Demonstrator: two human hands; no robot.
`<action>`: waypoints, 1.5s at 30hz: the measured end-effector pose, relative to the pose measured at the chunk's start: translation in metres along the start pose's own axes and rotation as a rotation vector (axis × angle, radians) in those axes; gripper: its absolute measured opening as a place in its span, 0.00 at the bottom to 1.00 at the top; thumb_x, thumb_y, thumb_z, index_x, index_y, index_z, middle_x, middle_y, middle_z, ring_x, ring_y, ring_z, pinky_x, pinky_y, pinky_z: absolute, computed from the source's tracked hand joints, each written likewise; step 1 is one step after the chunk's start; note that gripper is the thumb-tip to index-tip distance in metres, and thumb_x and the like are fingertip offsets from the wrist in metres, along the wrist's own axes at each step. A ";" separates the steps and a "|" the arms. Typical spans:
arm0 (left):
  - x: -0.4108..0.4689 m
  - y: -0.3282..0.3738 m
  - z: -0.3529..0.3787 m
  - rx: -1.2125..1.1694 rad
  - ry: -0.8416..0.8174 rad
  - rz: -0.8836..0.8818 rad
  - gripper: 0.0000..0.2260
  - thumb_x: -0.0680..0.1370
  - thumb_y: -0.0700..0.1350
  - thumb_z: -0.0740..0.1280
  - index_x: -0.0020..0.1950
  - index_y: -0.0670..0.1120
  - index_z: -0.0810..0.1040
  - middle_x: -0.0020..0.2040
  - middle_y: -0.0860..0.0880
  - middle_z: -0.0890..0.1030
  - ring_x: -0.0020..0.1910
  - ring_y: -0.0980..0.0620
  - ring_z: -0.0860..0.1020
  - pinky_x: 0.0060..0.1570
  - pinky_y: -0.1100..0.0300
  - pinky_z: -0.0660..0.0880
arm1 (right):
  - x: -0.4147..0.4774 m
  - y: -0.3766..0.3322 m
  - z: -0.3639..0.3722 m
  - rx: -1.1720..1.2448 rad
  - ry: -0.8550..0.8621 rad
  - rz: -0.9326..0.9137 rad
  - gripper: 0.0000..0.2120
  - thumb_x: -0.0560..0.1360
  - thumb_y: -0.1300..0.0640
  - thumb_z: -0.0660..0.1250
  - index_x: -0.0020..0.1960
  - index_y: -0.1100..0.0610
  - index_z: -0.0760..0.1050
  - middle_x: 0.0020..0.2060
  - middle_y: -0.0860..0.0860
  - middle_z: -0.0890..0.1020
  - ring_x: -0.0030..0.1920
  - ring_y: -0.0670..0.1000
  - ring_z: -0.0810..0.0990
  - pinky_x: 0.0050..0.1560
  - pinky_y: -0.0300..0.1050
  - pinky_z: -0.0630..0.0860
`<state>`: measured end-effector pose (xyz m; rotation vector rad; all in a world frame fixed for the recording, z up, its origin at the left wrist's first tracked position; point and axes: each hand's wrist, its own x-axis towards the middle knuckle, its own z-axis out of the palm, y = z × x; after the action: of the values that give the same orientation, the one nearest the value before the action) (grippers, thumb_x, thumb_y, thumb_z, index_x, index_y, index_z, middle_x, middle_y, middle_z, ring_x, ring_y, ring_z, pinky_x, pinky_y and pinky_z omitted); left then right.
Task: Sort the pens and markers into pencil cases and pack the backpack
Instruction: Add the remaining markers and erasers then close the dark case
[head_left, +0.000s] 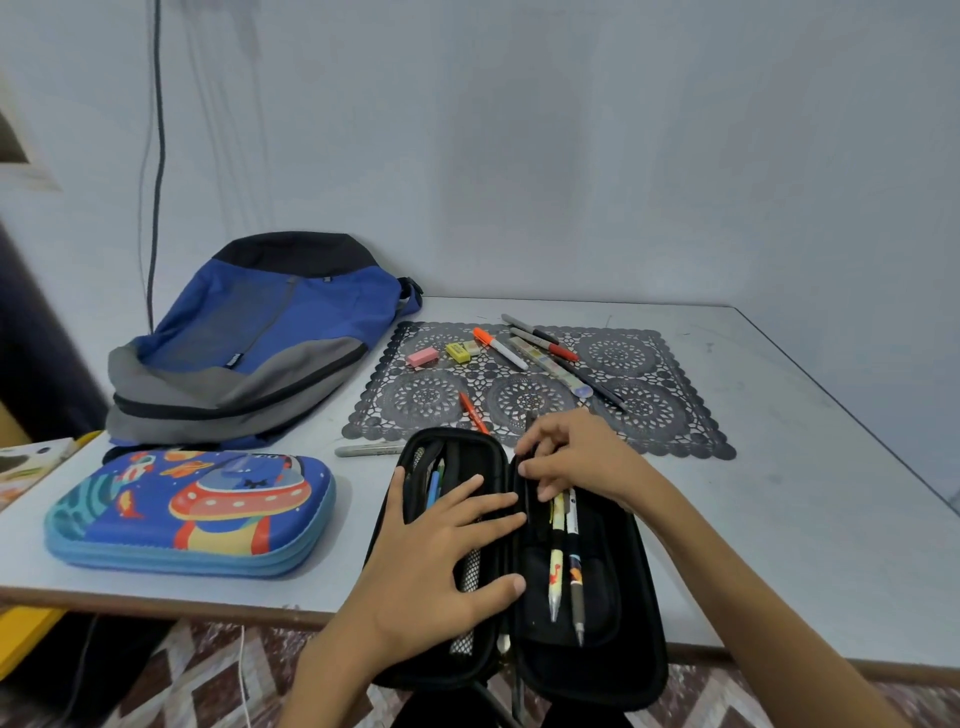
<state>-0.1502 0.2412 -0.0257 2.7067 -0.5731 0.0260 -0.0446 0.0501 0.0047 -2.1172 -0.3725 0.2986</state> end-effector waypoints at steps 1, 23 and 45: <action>0.000 0.000 0.000 0.001 0.000 0.000 0.30 0.71 0.73 0.49 0.71 0.70 0.63 0.71 0.77 0.55 0.72 0.74 0.40 0.70 0.41 0.27 | 0.000 0.000 0.000 -0.082 0.002 -0.026 0.06 0.72 0.65 0.72 0.48 0.61 0.80 0.34 0.59 0.82 0.31 0.54 0.82 0.35 0.43 0.81; 0.000 -0.002 0.001 -0.012 0.009 0.001 0.30 0.70 0.74 0.49 0.71 0.69 0.64 0.71 0.77 0.56 0.72 0.75 0.40 0.70 0.42 0.26 | 0.008 -0.002 -0.008 -0.279 0.080 -0.134 0.03 0.74 0.59 0.71 0.47 0.57 0.82 0.34 0.54 0.84 0.29 0.45 0.79 0.40 0.41 0.78; 0.002 0.000 0.002 -0.030 0.033 0.001 0.33 0.68 0.74 0.49 0.71 0.68 0.66 0.72 0.73 0.59 0.74 0.72 0.45 0.71 0.45 0.26 | 0.011 -0.006 0.008 -0.247 0.071 0.012 0.08 0.73 0.60 0.72 0.50 0.60 0.77 0.29 0.54 0.81 0.22 0.45 0.76 0.28 0.40 0.74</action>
<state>-0.1485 0.2403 -0.0272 2.6720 -0.5604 0.0613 -0.0385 0.0632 0.0043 -2.3658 -0.3708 0.1918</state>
